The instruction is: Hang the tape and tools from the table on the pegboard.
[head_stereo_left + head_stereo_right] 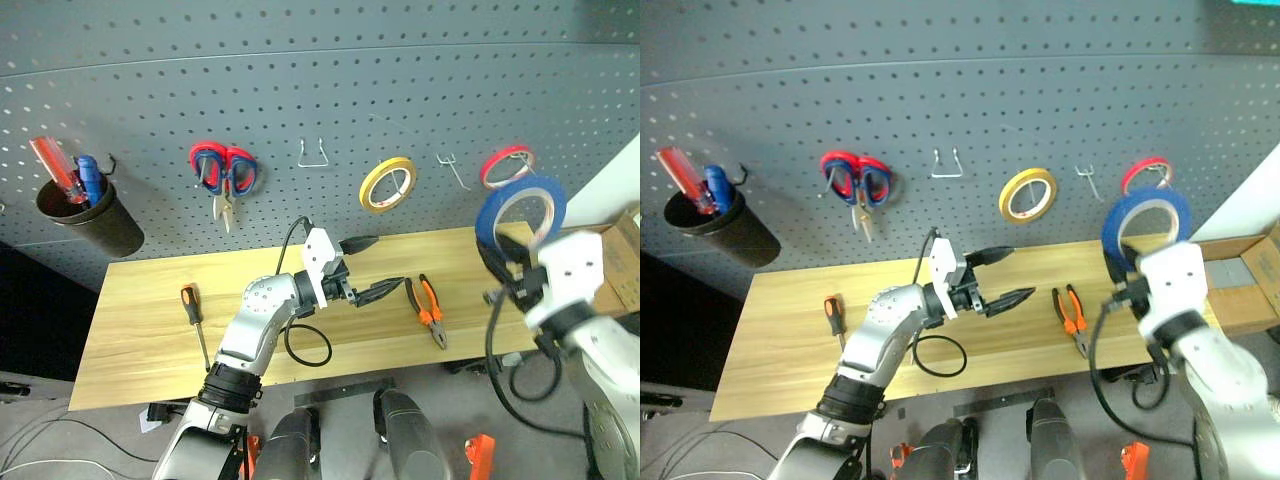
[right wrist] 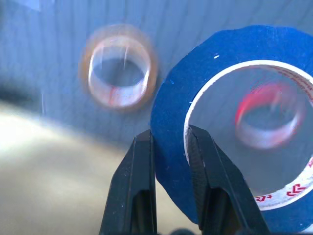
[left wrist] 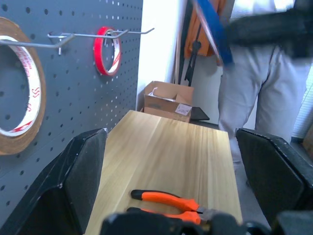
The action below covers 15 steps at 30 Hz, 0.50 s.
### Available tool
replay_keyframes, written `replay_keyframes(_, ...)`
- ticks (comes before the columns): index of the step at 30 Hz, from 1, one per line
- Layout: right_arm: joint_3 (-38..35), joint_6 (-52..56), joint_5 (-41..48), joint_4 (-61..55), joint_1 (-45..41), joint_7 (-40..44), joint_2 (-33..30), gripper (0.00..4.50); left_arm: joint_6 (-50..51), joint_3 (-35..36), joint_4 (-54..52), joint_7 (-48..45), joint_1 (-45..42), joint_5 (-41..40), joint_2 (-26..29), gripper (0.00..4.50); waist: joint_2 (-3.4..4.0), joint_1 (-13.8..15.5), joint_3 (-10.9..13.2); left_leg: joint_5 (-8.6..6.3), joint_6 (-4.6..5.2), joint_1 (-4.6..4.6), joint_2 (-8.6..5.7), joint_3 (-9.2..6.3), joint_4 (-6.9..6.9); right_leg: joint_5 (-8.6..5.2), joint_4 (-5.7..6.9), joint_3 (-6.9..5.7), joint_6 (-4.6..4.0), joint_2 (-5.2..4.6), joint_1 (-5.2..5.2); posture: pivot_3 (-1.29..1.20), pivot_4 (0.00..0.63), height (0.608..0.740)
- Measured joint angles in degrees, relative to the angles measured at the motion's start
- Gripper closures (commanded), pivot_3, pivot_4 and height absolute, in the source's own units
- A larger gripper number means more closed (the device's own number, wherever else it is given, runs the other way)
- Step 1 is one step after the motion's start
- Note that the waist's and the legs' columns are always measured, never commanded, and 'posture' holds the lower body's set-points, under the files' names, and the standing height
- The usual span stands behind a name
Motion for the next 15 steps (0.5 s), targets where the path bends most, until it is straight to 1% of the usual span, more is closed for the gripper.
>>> replay_keyframes(2, 3.0, -1.7, -1.6, 4.6, -3.1, -0.9, 0.2, 4.15, -0.9, 0.0, 0.5, 0.5, -0.1, 0.2, 0.0, 0.0, 0.01, -0.1, 0.0, 0.0, 0.0, 0.01, 0.06, 0.0, -0.02, 0.06, 0.01, 0.03, -0.11, 0.1, -0.02, -0.39, 0.287, 0.74)
replay_keyframes(3, 4.0, -2.9, -2.3, 8.0, -4.0, -1.2, 0.8, 4.15, -1.0, 0.1, 0.8, 1.1, 0.0, 0.3, 0.0, 0.0, 0.02, 0.0, 0.0, 0.0, 0.0, 0.0, 0.04, 0.01, -0.06, 0.18, 0.06, 0.09, -0.32, 0.13, -0.07, -0.38, 0.281, 0.74)
replay_keyframes(6, 6.4, -6.2, -2.5, 15.5, -5.4, -0.9, 1.8, 4.15, -1.1, 0.2, 0.7, 2.3, 0.6, 0.9, 0.2, 0.0, 0.06, 0.2, 0.0, 0.0, -0.01, -0.02, 0.03, 0.1, -0.08, 0.2, 0.08, 0.24, -0.35, 0.16, -0.14, -0.36, 0.27, 0.74)
replay_keyframes(9, 7.5, -8.9, -2.4, 19.9, -6.3, 0.2, 2.5, 4.15, -1.0, 0.2, -0.7, 3.4, 1.5, 1.0, 0.5, 0.0, 0.06, 0.3, 0.0, 0.07, -0.16, -0.07, 0.0, 0.26, -0.11, 0.19, 0.0, 0.44, -0.34, 0.17, -0.26, -0.32, 0.262, 0.74)
replay_keyframes(15, 8.7, -14.7, -2.2, 28.2, -10.8, 2.7, 2.9, 4.15, 0.5, 0.7, -4.8, 5.0, 3.6, 0.9, 1.6, 0.0, 0.05, 0.5, -0.1, -0.06, 0.05, -0.02, -0.06, 0.45, -0.09, 0.23, 0.01, 0.69, -0.28, 0.18, -0.28, -0.28, 0.25, 0.74)
